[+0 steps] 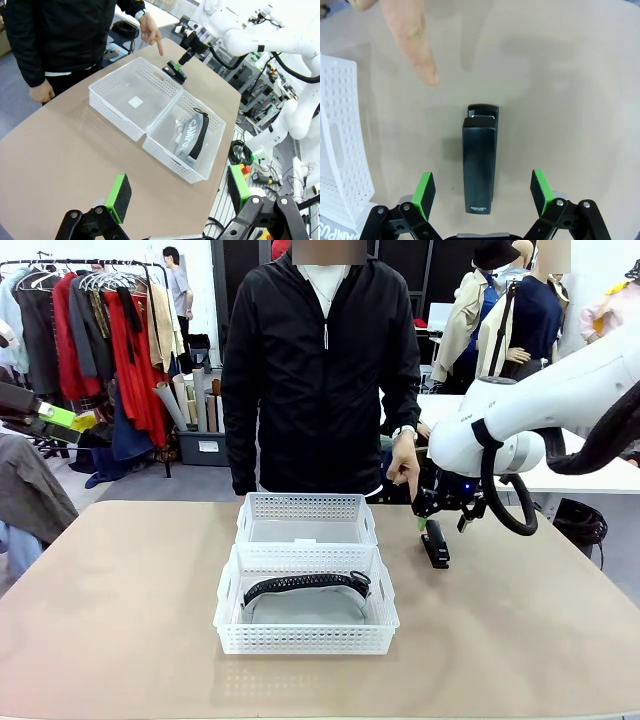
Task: Distribute items into two baskets.
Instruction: Pick up the Stapler that the person points to.
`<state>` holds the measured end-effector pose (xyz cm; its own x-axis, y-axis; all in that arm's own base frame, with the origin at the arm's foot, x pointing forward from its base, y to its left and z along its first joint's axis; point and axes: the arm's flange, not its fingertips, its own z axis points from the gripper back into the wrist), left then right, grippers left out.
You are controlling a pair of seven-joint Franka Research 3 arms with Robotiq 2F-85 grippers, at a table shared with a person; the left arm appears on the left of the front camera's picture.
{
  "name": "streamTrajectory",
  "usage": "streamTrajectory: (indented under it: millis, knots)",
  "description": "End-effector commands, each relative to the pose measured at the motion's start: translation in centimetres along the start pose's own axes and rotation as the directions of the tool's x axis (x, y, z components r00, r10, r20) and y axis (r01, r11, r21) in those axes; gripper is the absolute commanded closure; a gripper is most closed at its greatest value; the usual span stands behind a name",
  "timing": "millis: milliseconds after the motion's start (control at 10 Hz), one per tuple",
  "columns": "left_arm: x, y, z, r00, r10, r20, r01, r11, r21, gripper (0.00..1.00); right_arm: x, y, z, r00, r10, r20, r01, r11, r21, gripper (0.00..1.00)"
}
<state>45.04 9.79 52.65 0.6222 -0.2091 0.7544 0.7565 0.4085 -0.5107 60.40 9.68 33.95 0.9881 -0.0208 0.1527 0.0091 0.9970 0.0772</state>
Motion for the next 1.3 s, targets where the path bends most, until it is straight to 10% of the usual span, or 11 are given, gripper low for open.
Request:
streamTrajectory:
  millis: [0,1200]
  knots:
    - [0.0,-0.1,0.1,1.0,-0.002,0.002,0.002,1.0,0.004,0.0,-0.8,1.0,-0.9,1.0,0.0,0.004,0.0,1.0,-0.028,0.0]
    - [0.0,-0.1,0.1,1.0,-0.002,0.002,0.002,1.0,0.004,0.0,-1.7,1.6,-3.7,0.997,0.029,-0.066,-0.029,1.0,-0.001,0.0]
